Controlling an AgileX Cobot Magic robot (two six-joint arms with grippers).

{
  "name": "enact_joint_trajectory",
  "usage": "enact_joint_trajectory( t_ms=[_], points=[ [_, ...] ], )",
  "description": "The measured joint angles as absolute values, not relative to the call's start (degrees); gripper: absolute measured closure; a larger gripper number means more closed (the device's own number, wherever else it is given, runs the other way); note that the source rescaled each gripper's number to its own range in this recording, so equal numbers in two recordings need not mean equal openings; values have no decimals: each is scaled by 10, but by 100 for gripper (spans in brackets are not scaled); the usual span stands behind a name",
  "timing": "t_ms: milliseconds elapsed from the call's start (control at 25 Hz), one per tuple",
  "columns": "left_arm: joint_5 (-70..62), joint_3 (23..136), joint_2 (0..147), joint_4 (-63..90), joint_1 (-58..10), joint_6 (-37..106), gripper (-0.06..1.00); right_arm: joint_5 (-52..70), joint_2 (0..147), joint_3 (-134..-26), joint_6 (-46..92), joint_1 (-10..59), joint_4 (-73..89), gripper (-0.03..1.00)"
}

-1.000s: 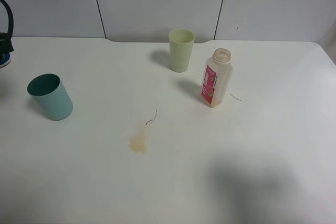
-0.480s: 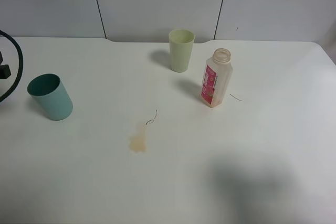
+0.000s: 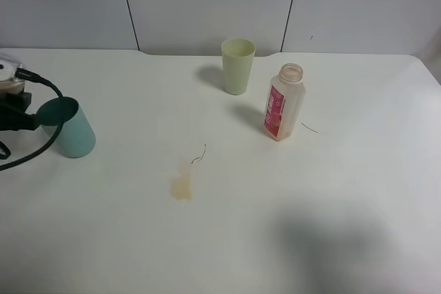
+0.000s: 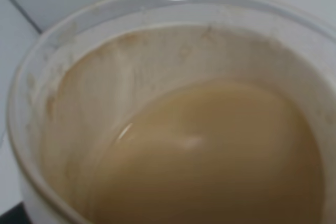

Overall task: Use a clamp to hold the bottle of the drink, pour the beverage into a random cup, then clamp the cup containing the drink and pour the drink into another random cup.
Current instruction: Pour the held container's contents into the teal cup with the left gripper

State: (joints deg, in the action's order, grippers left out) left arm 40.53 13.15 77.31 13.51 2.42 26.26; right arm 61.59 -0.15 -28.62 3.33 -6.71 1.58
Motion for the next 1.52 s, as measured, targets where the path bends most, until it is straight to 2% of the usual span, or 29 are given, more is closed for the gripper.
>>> enact_joint_trajectory(
  t_ms=[760, 1520],
  points=[
    [434, 131, 796, 103, 5, 456, 92, 616, -1, -286, 33, -67, 16, -3],
    [434, 131, 797, 86, 5, 535, 92, 616, -1, -286, 33, -67, 16, -3]
  ],
)
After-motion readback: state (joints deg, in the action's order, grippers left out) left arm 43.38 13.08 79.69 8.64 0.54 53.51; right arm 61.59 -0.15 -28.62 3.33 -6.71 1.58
